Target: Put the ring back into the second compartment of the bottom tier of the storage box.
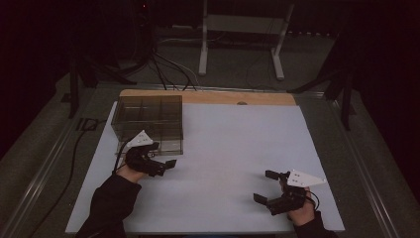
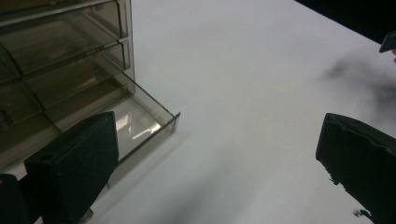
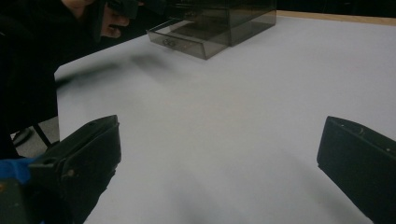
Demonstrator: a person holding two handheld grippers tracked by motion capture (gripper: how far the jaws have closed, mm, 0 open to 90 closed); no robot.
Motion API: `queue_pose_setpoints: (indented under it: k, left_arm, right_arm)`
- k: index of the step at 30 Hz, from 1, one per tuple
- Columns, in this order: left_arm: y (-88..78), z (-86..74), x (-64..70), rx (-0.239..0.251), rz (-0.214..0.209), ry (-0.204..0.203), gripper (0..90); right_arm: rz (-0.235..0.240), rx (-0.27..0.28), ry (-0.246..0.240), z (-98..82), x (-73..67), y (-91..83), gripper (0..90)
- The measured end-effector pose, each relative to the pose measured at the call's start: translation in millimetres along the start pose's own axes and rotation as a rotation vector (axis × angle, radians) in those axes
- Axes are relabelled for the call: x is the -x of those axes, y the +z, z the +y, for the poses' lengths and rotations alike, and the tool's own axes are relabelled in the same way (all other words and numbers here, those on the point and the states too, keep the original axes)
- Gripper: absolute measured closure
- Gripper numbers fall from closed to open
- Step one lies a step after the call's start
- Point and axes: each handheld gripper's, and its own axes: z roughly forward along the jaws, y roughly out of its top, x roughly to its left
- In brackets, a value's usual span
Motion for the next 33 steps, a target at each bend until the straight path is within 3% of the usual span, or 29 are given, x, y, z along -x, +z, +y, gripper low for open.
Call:
queue_pose_setpoints:
  k: [26, 33]
  left_arm:
    - [-9.0, -37.9, 12.7, 0.001, -0.007, -0.008, 0.5]
    - [-12.2, -47.3, 16.5, -0.014, -0.012, 0.031, 0.5]
  right_arm:
    - [0.006, -0.005, 0.003, -0.3, 0.7, 0.8, 0.0]
    - [0.004, -0.004, -0.001, 0.1, 0.0, 0.6, 0.0]
